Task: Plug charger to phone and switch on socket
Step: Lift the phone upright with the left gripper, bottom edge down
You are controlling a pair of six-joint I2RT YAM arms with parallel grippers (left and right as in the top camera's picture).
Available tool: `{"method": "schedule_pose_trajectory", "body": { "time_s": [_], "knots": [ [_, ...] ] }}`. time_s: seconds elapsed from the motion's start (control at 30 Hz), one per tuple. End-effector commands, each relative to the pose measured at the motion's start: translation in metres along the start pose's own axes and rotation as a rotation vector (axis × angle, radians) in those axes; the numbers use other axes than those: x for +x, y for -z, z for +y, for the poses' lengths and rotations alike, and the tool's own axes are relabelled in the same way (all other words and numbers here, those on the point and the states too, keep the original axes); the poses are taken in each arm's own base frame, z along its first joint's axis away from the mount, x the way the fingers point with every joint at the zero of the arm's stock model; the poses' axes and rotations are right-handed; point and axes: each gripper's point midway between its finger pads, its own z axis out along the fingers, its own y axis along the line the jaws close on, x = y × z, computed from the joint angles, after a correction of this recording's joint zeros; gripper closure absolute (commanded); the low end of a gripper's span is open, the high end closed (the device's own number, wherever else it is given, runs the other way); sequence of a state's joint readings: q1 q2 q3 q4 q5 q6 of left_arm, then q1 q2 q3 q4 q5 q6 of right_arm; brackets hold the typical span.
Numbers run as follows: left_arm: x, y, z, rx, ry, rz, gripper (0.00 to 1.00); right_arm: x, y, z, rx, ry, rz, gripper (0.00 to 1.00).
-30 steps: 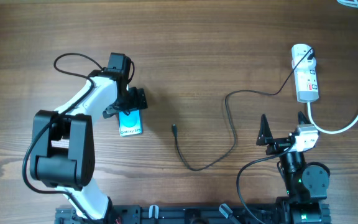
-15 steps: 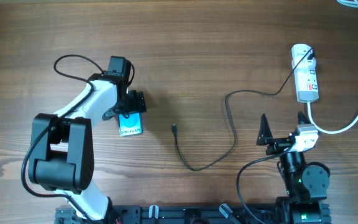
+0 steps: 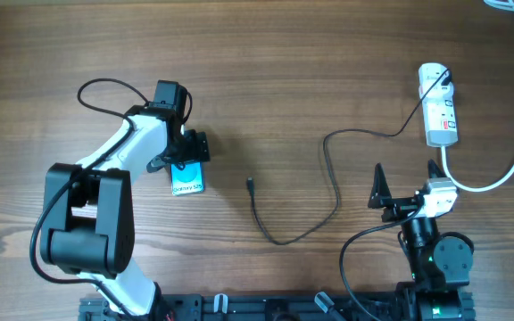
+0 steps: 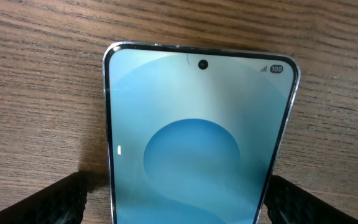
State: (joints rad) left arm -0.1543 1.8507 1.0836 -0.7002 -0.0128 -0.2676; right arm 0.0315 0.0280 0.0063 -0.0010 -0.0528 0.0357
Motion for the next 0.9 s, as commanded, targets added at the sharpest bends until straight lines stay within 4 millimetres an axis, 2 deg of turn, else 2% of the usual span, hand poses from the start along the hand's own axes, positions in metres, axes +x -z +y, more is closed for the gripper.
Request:
{"method": "schedule_pose_trajectory", "body": {
  "time_s": [0.0, 0.17, 0.4, 0.43, 0.7, 0.87],
  "knots": [
    [0.034, -0.021, -0.015, 0.098, 0.002, 0.132, 0.06, -0.001, 0.0, 0.004, -0.02, 0.009, -0.005, 0.0],
    [0.042, -0.029, -0.019, 0.101, -0.012, 0.125, 0.0, -0.001, 0.0, 0.004, -0.02, 0.009, -0.005, 0.0],
    [0.043, -0.029, -0.021, 0.101, -0.019, 0.126, 0.04, -0.001, 0.0, 0.004, -0.02, 0.009, -0.005, 0.0],
    [0.042, -0.028, -0.021, 0.101, -0.019, 0.124, 0.0, -0.001, 0.0, 0.004, -0.02, 0.009, -0.005, 0.0],
    [0.028, -0.011, -0.013, 0.052, 0.023, 0.039, 0.0, -0.001, 0.0, 0.004, -0.02, 0.009, -0.005, 0.0],
    [0.025, -0.011, -0.008, 0.026, 0.026, 0.026, 0.0, -0.001, 0.0, 0.004, -0.02, 0.01, -0.005, 0.0]
  ]
}}
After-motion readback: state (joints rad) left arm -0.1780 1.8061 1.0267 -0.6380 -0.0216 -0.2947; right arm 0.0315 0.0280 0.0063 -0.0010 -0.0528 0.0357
